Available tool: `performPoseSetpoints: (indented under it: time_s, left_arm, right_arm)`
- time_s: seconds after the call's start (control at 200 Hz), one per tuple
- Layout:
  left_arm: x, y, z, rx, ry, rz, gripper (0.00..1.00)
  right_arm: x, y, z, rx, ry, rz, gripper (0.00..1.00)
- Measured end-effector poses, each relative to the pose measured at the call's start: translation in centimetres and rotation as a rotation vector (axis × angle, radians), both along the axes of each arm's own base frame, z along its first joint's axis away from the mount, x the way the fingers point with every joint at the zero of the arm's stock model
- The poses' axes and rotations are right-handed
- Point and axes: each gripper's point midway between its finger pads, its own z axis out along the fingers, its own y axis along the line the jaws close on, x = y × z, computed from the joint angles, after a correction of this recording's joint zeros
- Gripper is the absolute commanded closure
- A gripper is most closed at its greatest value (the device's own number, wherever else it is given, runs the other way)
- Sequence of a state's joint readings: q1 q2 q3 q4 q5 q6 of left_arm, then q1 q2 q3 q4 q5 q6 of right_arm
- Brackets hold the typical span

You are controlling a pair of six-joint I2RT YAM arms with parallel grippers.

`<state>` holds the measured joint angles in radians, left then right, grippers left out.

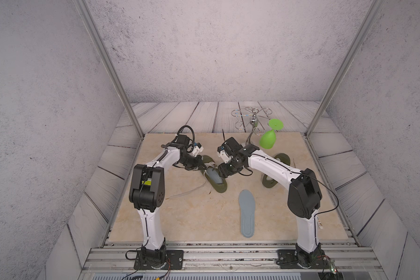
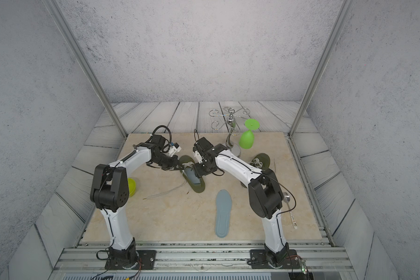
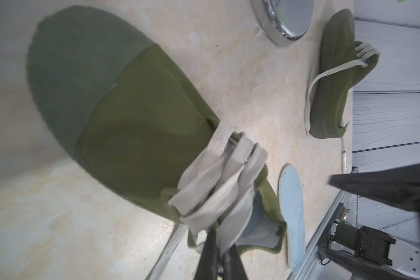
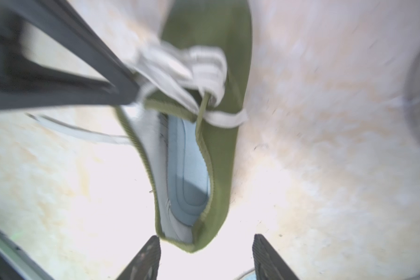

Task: Insert the insole into the shoe
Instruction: Adjust the shoe at the center of the board.

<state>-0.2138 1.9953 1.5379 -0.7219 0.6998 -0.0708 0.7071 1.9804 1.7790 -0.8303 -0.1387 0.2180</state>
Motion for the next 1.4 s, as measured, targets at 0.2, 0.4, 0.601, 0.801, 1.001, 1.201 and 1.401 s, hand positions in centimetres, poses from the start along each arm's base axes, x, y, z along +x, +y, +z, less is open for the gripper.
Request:
performPoseSetpoints:
  time_s: [0.2, 0.4, 0.601, 0.801, 1.001, 1.201, 1.401]
  left_arm:
    - [1.7, 2.2, -0.2, 0.116, -0.053, -0.032, 0.98]
    - [5.4, 4.6, 1.2, 0.14, -0.115, -0.003, 0.75]
    - [5.5, 5.7, 1.8, 0.147, -0.117, 0.049, 0.61]
    - [1.1, 7.5, 4.5, 0.283, -0.144, 0.119, 0.51]
    - [-3.4, 8.0, 4.3, 0.355, -0.139, 0.162, 0.5]
    - [-5.5, 6.5, -0.7, 0.341, -0.011, 0.178, 0.5]
    - [-3.9, 6.0, -2.6, 0.325, 0.008, 0.228, 0.5]
  right_arm:
    - [-0.9, -0.9, -0.1, -0.016, 0.023, -0.011, 0.35]
    - [-1.5, -1.4, -0.9, -0.037, 0.054, -0.012, 0.35]
    - [-1.6, -1.4, -0.9, -0.034, 0.058, -0.009, 0.35]
    - [-1.8, -1.5, -1.2, -0.04, 0.066, -0.01, 0.35]
    - [-2.6, -2.2, -2.7, -0.066, 0.102, -0.017, 0.35]
    - [-3.9, -3.2, -3.1, -0.072, 0.122, -0.021, 0.35]
    - [-4.7, -3.8, -2.1, -0.053, 0.104, -0.022, 0.35]
